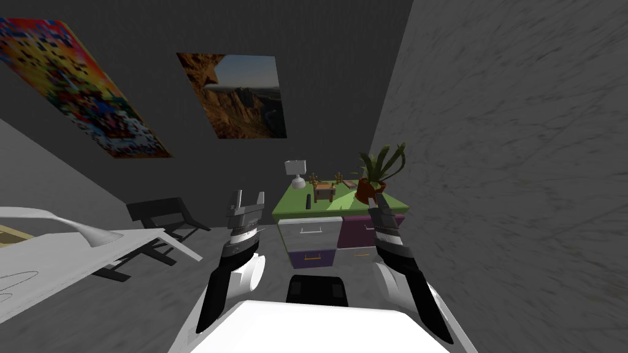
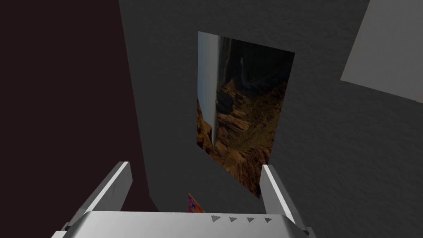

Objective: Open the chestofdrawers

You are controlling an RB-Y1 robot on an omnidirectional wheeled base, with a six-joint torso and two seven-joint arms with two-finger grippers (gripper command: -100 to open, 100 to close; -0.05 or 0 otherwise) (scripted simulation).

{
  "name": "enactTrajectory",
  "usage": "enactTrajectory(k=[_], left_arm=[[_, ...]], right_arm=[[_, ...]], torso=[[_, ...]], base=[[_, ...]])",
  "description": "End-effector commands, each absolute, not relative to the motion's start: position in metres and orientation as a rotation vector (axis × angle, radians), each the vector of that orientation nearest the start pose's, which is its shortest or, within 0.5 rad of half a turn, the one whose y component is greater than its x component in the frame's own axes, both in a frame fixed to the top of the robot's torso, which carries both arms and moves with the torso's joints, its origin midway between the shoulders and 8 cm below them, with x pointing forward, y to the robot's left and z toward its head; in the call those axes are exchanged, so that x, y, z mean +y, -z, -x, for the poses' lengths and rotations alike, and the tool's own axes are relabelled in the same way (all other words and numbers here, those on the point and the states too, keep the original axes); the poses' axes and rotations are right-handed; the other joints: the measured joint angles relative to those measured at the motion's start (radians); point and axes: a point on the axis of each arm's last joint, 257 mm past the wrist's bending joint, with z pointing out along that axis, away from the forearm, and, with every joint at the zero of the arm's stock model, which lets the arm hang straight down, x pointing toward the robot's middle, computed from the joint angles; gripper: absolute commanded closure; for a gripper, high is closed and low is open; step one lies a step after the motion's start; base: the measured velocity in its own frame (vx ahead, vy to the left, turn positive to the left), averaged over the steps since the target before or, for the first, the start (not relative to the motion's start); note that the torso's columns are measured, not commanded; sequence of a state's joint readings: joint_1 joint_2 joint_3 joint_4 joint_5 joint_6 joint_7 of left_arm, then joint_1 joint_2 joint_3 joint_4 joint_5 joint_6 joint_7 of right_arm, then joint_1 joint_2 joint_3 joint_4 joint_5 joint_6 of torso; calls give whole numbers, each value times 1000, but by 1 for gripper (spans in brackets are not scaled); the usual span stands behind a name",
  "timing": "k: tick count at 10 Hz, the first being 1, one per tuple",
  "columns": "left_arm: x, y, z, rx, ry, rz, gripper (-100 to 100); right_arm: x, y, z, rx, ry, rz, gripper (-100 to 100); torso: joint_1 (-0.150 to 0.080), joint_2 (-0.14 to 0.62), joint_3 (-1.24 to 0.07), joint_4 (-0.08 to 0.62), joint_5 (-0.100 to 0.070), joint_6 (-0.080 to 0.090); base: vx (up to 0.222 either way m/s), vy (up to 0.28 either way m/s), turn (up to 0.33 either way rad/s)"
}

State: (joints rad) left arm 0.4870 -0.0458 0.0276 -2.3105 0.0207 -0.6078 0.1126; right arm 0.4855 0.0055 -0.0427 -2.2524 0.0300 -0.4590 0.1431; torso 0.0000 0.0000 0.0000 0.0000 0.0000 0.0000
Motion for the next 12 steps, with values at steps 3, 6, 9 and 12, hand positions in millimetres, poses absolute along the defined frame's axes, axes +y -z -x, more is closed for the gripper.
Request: enactTrajectory(k=[3,6,9,12], left_arm=[[289,-61,-315,427,1426,608,0],[289,-61,-315,427,1426,608,0],[289,-61,-315,427,1426,608,0],[289,-61,-315,428,1425,608,0]], right_arm=[[-293,-9,-355,695,-1100,-626,0],[-293,-10,-355,695,-1100,-626,0],[-293,-10,-355,695,-1100,-626,0],[-281,-8,-360,778,-1037,-509,-100]], torso=[[0,175,-351,176,0,0],[0,396,-792,396,0,0],[0,618,-1234,617,0,0],[1,735,-1470,734,0,0]], base=[[0,0,0],[0,0,0],[0,0,0],[1,32,-42]])
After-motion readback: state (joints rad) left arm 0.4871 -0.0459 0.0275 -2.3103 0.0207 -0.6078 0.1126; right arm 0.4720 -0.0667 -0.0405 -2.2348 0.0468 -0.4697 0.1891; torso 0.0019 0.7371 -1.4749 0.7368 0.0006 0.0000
